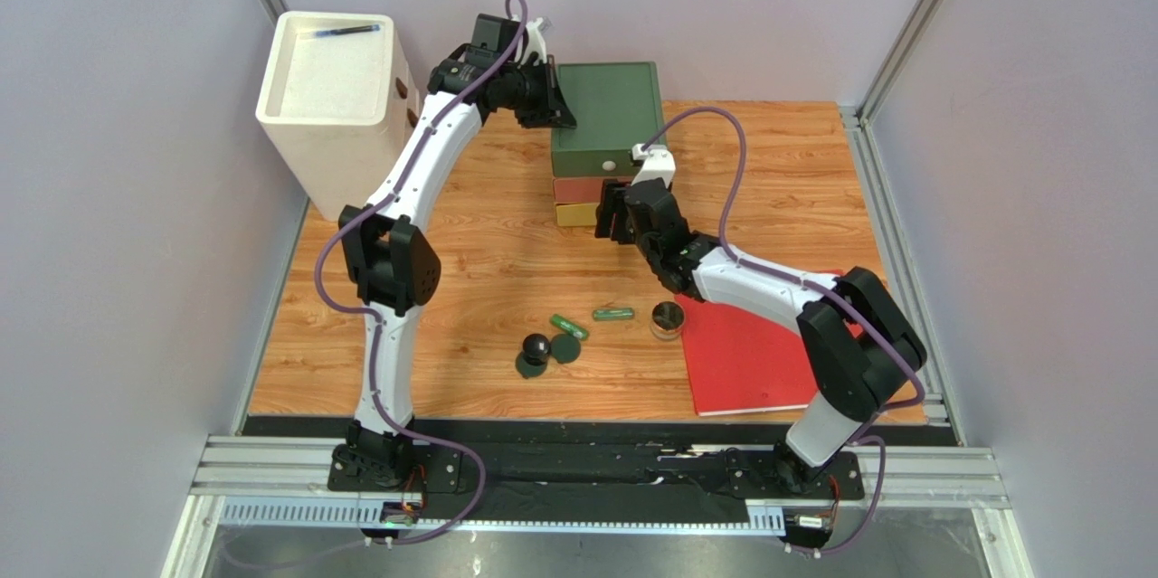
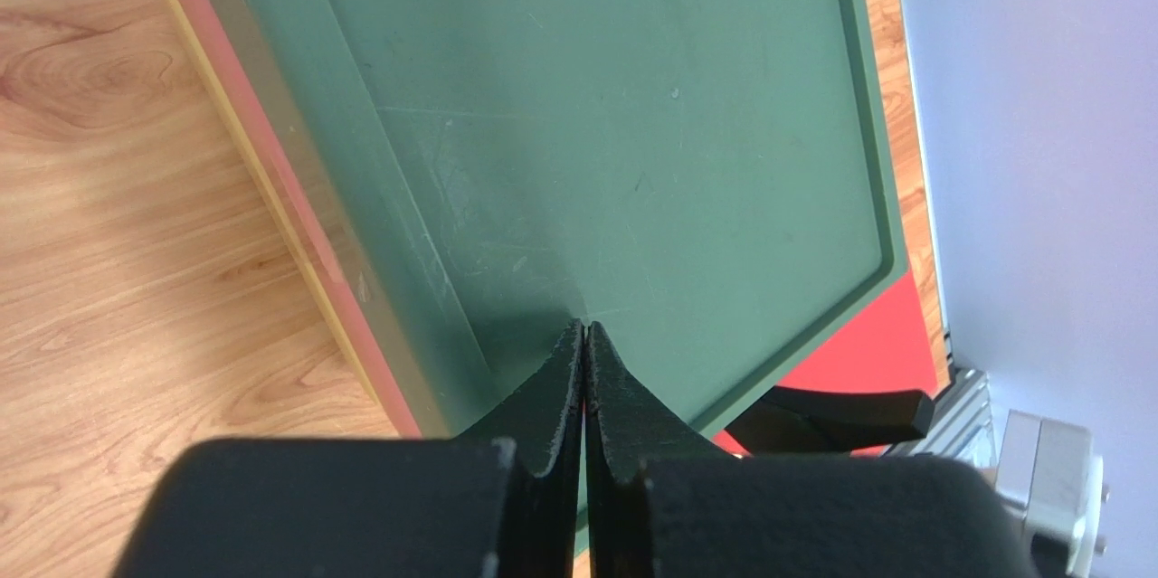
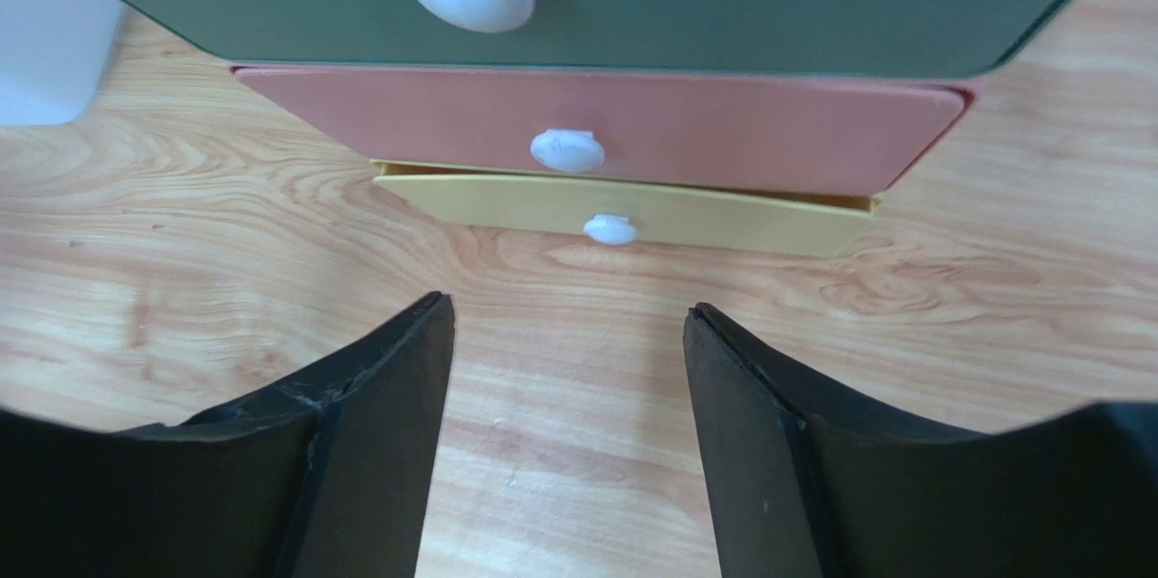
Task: Organize the makeup
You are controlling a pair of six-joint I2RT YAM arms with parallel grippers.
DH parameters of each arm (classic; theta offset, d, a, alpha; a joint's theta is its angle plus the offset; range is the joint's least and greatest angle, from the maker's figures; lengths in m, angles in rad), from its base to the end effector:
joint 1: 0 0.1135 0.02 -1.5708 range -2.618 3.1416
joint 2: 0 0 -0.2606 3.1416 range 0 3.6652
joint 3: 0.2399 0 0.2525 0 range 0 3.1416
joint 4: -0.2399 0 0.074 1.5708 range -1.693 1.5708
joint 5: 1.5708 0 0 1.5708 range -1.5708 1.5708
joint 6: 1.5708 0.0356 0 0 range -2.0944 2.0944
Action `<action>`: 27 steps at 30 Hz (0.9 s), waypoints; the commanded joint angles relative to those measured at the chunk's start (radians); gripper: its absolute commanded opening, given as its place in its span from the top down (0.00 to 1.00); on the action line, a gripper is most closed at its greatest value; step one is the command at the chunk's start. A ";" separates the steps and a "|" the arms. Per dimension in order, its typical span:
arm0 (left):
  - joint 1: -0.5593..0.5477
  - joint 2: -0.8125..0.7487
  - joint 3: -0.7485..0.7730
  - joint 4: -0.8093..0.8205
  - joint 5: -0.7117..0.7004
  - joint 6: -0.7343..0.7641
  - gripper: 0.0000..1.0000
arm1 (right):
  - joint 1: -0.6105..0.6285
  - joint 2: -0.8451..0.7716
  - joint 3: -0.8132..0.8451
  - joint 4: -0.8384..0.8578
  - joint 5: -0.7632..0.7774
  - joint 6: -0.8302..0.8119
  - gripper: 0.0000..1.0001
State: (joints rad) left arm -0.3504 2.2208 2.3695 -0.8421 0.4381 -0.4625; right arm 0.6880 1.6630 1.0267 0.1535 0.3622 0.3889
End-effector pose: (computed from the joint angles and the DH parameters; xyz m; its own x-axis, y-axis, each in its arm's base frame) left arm 0.4579 -0.1835 0.3487 -0.8127 -0.1332 -0.5673 0.2846 0.7588 -0.5858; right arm 0.2953 0.2264 0.2257 -0.4651 0.0767 -0.8819 -0.1891 0.9646 0.1836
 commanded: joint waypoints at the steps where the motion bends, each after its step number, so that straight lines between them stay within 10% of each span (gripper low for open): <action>1: -0.013 0.023 0.020 -0.097 -0.030 0.047 1.00 | -0.044 -0.094 -0.054 0.084 -0.146 0.154 0.31; 10: -0.012 0.034 0.019 -0.118 -0.033 0.053 1.00 | -0.113 -0.140 -0.258 0.403 -0.319 0.430 0.17; 27: -0.013 0.028 -0.006 -0.135 -0.021 0.070 1.00 | -0.206 0.221 -0.376 1.152 -0.403 0.877 0.26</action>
State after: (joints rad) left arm -0.3561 2.2238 2.3775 -0.8570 0.4366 -0.4370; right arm 0.4904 1.8332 0.6319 1.0756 -0.0360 1.1748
